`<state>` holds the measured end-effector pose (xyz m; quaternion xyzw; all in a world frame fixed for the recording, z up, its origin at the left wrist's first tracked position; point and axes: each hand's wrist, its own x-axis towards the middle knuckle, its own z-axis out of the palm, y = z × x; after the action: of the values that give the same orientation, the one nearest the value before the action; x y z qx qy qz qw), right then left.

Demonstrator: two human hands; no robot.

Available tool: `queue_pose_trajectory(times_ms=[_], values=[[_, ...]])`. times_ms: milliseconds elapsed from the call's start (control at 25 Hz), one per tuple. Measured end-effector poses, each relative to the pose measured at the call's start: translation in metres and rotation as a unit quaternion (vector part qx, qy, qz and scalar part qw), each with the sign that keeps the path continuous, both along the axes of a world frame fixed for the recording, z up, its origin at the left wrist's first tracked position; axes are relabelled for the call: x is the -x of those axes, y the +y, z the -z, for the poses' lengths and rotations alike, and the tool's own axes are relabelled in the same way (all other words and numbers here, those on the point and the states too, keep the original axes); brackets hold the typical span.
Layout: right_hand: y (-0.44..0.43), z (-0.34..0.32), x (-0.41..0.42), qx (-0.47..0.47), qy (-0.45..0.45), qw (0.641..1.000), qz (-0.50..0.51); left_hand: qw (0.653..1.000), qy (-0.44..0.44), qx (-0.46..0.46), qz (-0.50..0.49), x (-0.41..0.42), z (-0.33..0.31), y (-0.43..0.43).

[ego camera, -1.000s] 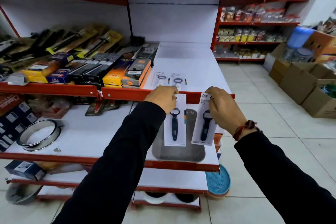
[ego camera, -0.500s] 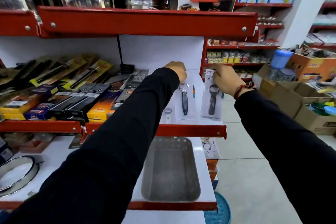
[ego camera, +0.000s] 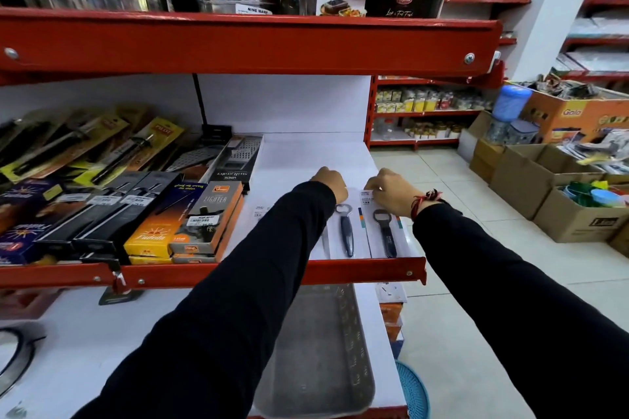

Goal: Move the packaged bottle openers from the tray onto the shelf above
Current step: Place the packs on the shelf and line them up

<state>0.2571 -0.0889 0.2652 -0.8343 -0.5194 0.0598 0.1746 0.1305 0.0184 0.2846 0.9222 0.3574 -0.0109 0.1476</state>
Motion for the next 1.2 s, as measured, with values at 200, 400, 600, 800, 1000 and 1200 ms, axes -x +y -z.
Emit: queue_pose_trajectory(times_ms=[200,400,600,800,1000,1200], values=[[-0.009,0.009,0.004,0.027,-0.028,0.999,0.018,0.998,-0.046,-0.039,0.010,0.009,0.018,-0.007],[-0.021,0.008,0.013,0.033,-0.045,0.998,0.032,0.997,-0.012,-0.077,0.018,0.031,0.024,-0.015],[-0.027,-0.007,0.037,-0.012,-0.053,0.999,-0.003,0.995,-0.012,-0.096,0.029,0.068,0.011,-0.015],[-0.018,-0.015,0.082,0.010,-0.057,0.995,-0.082,0.977,0.132,-0.167,-0.021,0.126,-0.007,-0.002],[-0.006,-0.004,0.115,0.111,-0.070,0.985,-0.108,0.966,0.214,-0.141,-0.036,0.170,-0.006,-0.006],[-0.007,0.002,0.127,0.171,-0.071,0.976,-0.119,0.962,0.230,-0.136,-0.050,0.185,0.003,-0.015]])
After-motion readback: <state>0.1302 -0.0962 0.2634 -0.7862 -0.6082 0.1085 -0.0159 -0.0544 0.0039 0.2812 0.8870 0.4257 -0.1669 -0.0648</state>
